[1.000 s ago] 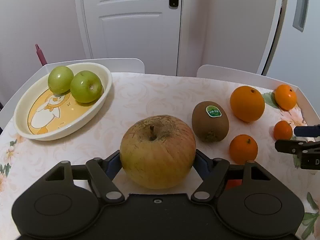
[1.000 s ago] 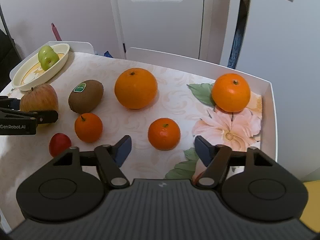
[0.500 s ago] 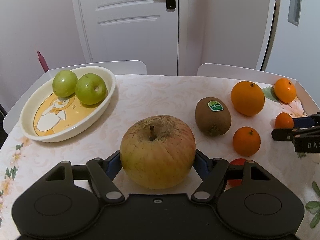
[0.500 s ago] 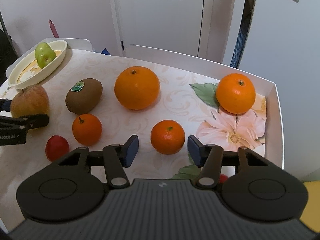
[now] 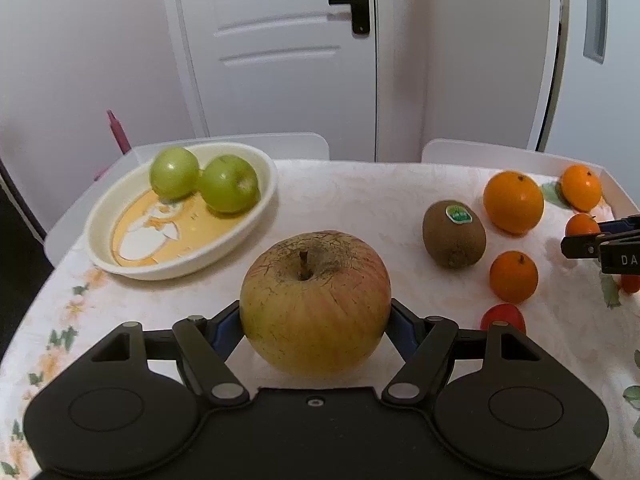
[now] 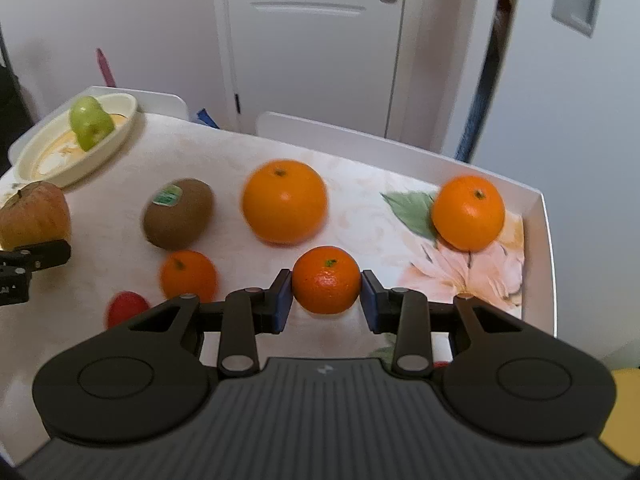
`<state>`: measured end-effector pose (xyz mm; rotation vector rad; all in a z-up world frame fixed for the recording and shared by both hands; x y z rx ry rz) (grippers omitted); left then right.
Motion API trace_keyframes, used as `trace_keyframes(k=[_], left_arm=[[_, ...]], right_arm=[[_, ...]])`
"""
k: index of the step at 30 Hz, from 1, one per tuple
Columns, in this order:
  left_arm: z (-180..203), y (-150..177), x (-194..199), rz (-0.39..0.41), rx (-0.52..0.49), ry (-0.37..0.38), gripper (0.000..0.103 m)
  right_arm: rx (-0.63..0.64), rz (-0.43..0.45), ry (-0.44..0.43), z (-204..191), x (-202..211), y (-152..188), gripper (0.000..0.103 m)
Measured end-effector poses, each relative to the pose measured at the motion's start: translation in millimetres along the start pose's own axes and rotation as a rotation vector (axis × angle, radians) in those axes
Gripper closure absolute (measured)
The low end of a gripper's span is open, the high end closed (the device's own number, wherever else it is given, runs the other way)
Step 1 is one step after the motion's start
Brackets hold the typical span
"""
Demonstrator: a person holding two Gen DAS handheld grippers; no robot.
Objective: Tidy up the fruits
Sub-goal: 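Carry the yellowish apple into the bowl and release it while the right tool carries the tangerine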
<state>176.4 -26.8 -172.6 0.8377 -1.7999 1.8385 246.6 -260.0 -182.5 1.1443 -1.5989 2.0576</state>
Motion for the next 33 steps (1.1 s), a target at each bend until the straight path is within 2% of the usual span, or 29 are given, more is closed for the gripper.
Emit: trace_keyframes(k=[11,18,25,33], left_arm=[[-29,-26,49,0.063,0.033,-0.021,0.026],[-64,-52,71,0.099,0.064,-0.039,0.026],[-105,-73,73,0.099,0.058,-0.027,0.026],[-144,-87,49,0.067,-0.017,0.019,0.026]], right_arm=[[0.001,0.06,-0.056,-46,40,-42,0.052],[0.011,0.086,-0.106,-93,62,-76,0.052],[0.006,0.091,-0.125,-142,65,-106,0.052],[-0.026,0.066,-0.111,-186,50,-126,0.052]])
Point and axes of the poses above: each gripper's, at about its wrist camera, not at the fingertips, and x roughly against the way its jaws point, z to its right, y to its underside, the point moved 8 cm from there along -x, roughly the way its jaws point, and after that the axes turned 5 degrees about x, right-handed, at the moved point
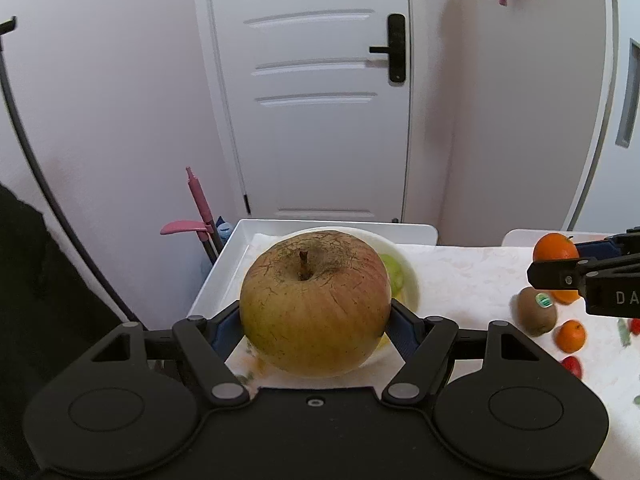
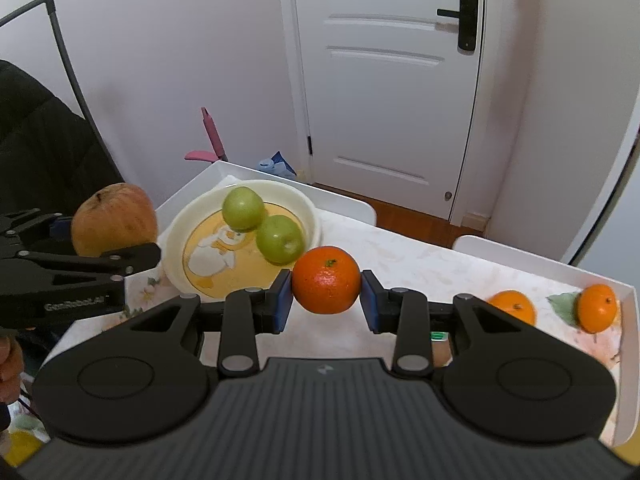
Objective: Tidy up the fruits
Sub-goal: 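Carry the yellowish apple into the bowl and release it while the right tool carries the tangerine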
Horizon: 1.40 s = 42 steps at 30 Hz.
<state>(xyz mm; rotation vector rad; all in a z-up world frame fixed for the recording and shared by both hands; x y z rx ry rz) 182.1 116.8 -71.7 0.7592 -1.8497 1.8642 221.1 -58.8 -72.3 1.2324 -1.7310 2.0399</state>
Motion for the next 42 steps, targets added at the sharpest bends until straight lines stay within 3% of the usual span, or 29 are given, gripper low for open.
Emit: trace_keyframes(k=[10,23,38,39,42], left_arm=[[-31,-8,-51,-0.036,-0.1,0.078,0.026],[-44,-5,-122,-0.1,-0.187,0.161,0.026],[-39,4,-151,-0.102,-0.294,0.175,0.025],[-39,4,-152,-0.103,-0.298,0.176,0.024],[-43,0,-145,-0.087,-0.274,0.196,0.004]], right_arm=[[-0.063,-0.051,0.074,-26,-40,-5,0.052],[-0.117,-0.098,0.131,-39,-80,-8,0.052],[-0.134,-0.13,0.158,-41,-91,-6,0.052],[-0.134,-0.131,0.158,-41,-91,-6,0.052],[-0.132,-0.126,0.159,-41,-90,-8,0.052]])
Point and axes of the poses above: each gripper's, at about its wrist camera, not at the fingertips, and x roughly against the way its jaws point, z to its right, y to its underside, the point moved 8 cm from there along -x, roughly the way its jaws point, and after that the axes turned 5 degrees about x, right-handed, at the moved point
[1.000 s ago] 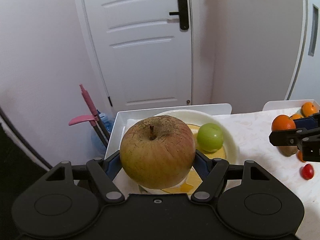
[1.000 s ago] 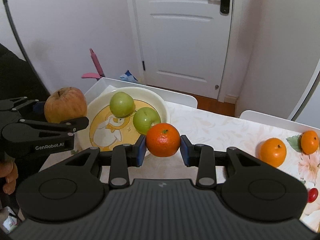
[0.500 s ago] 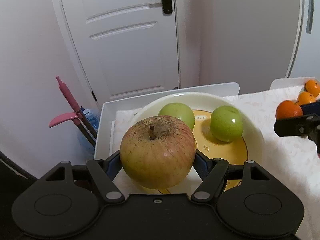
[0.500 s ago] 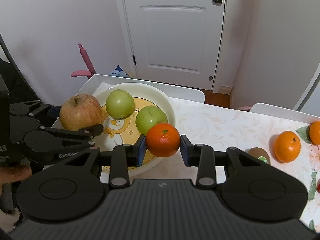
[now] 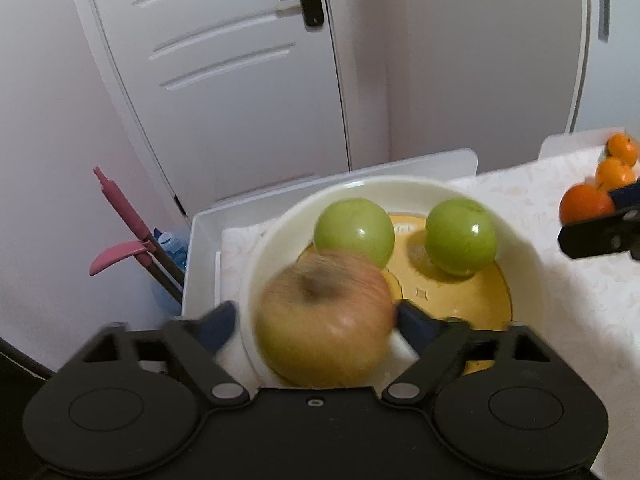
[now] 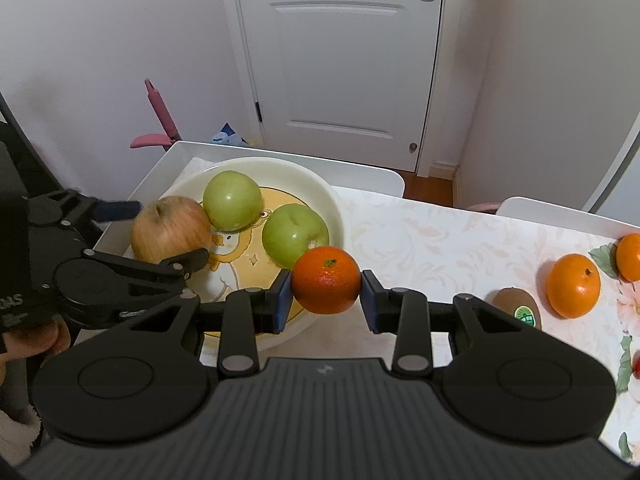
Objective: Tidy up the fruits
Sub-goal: 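Carry the yellowish apple into the bowl and release it while the right tool carries the tangerine, then lower the tangerine into the bowl and open the right tool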
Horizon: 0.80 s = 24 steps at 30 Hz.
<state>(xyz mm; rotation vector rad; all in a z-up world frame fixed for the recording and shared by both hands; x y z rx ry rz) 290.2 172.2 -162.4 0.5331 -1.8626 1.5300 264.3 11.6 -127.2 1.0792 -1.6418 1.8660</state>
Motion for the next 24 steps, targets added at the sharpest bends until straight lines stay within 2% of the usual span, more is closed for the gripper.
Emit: trace_keyframes(k=[8,16,24], left_arm=[[-10,2,20,-0.004,0.053,0.026,0.002],[-11,6,32,-0.014,0.071,0.043,0.001],[-20,5,32,-0.024,0.115,0.059,0.001]], right_arm=[[0.018,0.019,-0.019,4,-1,-6,0.052],[0.184,0.01,-0.096,-19,-20,2,0.052],[0.298,0.023,-0.146,-42,-37,15,0.052]])
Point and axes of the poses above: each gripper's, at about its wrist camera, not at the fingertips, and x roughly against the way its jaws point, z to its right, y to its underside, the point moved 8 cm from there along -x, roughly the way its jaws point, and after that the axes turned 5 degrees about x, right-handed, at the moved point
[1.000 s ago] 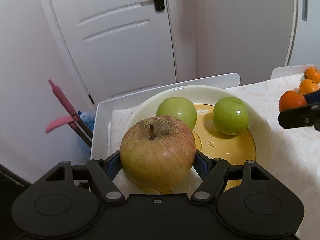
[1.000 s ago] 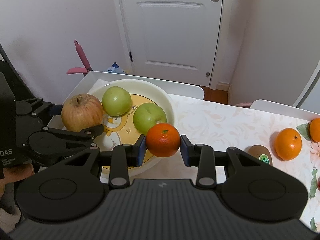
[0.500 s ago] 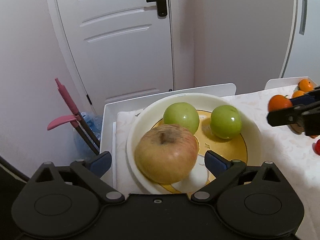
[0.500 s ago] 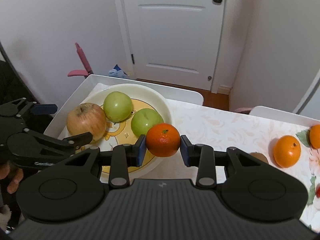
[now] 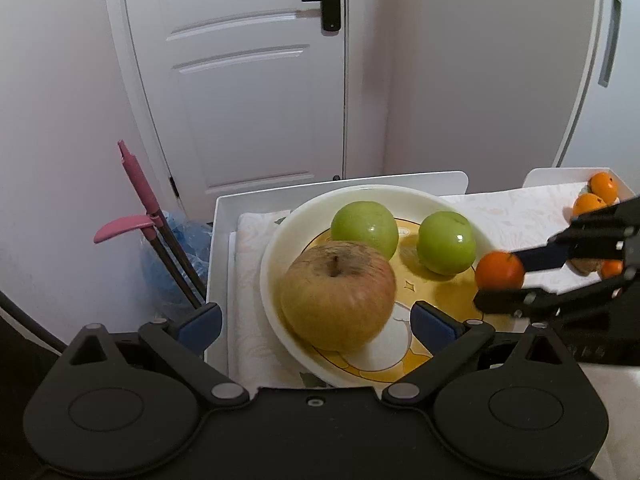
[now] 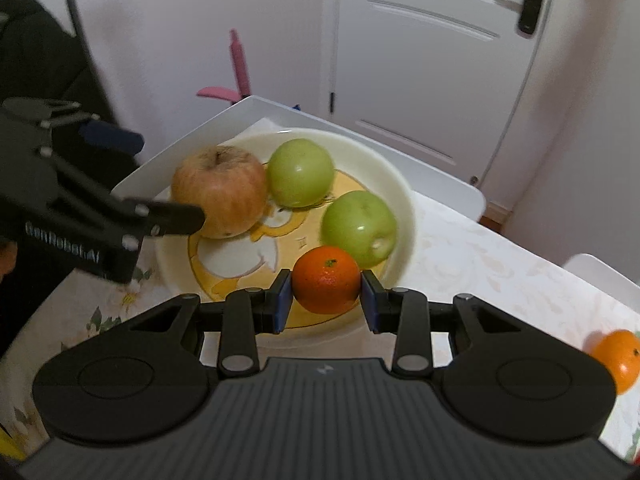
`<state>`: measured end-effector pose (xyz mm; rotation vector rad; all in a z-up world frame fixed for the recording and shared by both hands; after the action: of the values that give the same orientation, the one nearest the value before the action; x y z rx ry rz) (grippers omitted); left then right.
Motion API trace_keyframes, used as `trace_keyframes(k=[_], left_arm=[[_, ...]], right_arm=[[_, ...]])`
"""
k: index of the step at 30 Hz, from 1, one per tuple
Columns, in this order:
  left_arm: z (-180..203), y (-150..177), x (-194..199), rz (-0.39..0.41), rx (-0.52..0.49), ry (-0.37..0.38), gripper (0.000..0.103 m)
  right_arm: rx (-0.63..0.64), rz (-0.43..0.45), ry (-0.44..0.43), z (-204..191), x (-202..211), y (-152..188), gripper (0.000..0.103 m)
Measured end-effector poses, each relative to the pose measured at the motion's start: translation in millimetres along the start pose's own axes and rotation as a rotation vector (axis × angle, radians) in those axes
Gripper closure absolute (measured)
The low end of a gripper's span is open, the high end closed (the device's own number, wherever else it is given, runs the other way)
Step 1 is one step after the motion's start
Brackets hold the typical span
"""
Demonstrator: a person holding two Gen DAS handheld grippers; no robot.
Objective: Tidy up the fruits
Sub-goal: 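Lower the tangerine into the bowl and open the right tool, then grasp a red cherry tomato with the left tool while the right tool grasps another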
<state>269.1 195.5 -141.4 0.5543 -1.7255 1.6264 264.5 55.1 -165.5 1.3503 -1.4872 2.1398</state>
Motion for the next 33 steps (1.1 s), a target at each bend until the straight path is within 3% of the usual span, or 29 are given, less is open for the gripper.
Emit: trace_keyframes(k=[8,10,12,18,33], left_arm=[[-5,-1,2,-0.009,0.012,-0.003,0.001],[-4,-3,4,-0.002,0.006,-0.007,0.001],[-4,-3,6,0.003,0.006,-0.008,0.001],[-1,-2,10,0.0,0.005,-0.003,0.001],[33,-5,45,0.056,0.029,0.0,0.0]], right_arm=[[0.033,0.034,-0.023,-10,-7,2,0.048],[0.028,0.048,-0.017,-11,-4,3,0.016],[0.037,0.076,0.004,-12,1,2,0.003],[0.043,0.062,0.038,-11,14,9,0.001],[-0.147,0.105,0.144,26,95,45,0.0]])
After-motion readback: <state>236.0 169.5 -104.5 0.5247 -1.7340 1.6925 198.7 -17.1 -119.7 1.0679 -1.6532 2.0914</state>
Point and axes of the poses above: each gripper's, at about its wrist camera, not at the fingertips, and x roughly against the way its jaws point, z to its right, y to its underside, the point moved 8 cm from there along -x, roughly the way its jaws point, and after that the axes turned 5 degrees about x, right-handed, at the moved point
